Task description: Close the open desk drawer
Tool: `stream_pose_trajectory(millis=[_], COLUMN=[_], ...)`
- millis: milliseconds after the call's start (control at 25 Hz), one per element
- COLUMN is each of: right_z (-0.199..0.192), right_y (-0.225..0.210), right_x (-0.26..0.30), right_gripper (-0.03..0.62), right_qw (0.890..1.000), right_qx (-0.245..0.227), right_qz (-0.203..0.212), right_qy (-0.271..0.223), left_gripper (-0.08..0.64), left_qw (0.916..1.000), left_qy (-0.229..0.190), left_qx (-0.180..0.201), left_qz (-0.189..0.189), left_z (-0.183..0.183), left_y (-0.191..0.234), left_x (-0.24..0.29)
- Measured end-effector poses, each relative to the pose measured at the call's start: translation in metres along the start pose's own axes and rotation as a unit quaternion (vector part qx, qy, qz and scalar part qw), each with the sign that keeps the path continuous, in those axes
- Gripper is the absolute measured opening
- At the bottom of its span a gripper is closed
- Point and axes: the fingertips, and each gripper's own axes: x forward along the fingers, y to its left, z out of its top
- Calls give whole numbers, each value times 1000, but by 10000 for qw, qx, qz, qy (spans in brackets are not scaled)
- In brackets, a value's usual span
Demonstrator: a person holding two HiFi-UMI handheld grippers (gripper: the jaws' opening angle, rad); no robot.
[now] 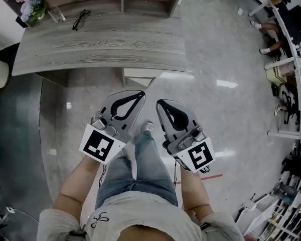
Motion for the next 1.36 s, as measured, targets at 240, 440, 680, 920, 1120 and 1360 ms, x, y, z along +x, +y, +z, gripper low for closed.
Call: stream_pose_trajectory(millis=[240, 440, 680, 920, 1120, 1360], right_z=[21, 33, 43, 50, 51, 56], right_y=[40, 64, 84, 97, 107, 108], right_x=[-7, -3, 4, 3, 3, 1], right_gripper=[8, 8, 8, 8, 8, 8], right_qw=[9999, 9997, 9996, 9994, 9992, 9991], right_qx=[64, 174, 12, -76, -111, -143], right_qz=[41, 155, 248, 295, 330, 326], right_qy=[-66, -108, -130, -171, -199, -239], left_gripper=[8, 8, 8, 9, 9, 9], left_qw=[9998, 9998, 9996, 9994, 9992, 9990], left_qy=[-77, -188, -263, -295, -347, -378], left_qx=[165, 105, 109, 192, 166, 186], left_qz=[-100, -58, 10, 58, 130, 143], left_z=[27, 37, 46, 54, 55, 59], left_y=[-18, -20, -17, -19, -20, -22], left_x=[-42, -63, -83, -96, -106, -107])
